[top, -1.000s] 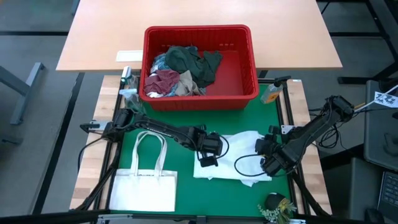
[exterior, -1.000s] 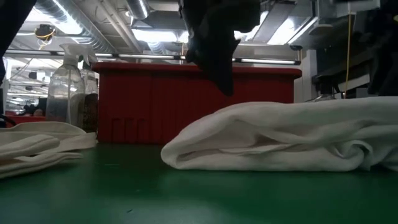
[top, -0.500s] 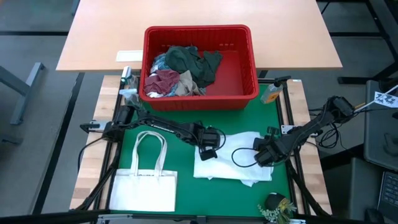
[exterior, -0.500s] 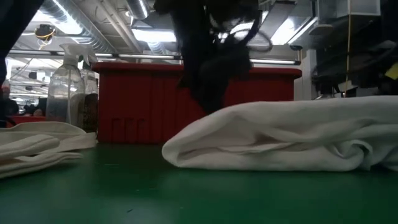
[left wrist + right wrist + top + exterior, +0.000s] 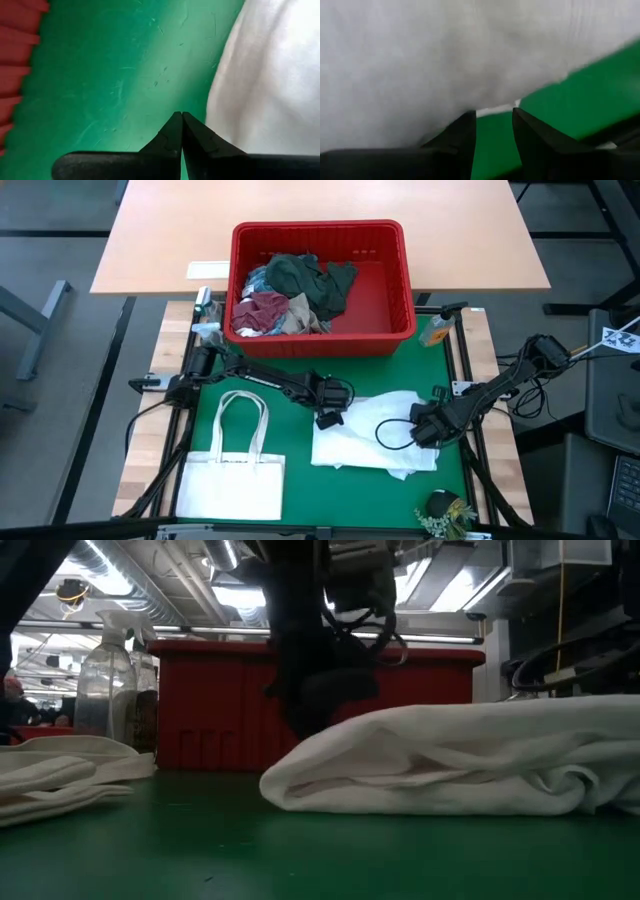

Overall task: Fold Laundry from Bin
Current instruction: Fold the white polo shirt

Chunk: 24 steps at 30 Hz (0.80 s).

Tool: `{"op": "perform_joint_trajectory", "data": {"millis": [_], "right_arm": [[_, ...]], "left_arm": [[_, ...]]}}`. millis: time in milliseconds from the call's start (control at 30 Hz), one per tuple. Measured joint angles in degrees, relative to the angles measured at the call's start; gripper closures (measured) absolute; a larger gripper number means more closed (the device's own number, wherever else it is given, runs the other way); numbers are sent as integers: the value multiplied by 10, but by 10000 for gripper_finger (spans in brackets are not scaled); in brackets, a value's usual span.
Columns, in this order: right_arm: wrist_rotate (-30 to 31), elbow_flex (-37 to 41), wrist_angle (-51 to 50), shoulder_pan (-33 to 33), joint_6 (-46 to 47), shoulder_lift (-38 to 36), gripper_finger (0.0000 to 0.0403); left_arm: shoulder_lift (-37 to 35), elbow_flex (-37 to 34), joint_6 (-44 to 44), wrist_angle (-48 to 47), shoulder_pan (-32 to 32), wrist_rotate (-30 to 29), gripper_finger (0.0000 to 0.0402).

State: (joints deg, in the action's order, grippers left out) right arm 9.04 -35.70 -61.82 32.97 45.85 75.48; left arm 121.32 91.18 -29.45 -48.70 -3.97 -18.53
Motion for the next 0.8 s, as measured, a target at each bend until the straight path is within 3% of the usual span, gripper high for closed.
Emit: {"op": "perform_joint_trajectory", "data": {"millis": [267,567,800], "right_arm": [[9,-64,-108,0,-16,-12,274],[106,-93,-120,0,-28,-57,274],[133,-93,-103,0,-28,-60,274]], "left_arm": [[-5,102,17,-148,-13,-4,401],[-6,166,45,-137,-35,-4,401],[-6,169,45,-131,-43,-3,401]]}}
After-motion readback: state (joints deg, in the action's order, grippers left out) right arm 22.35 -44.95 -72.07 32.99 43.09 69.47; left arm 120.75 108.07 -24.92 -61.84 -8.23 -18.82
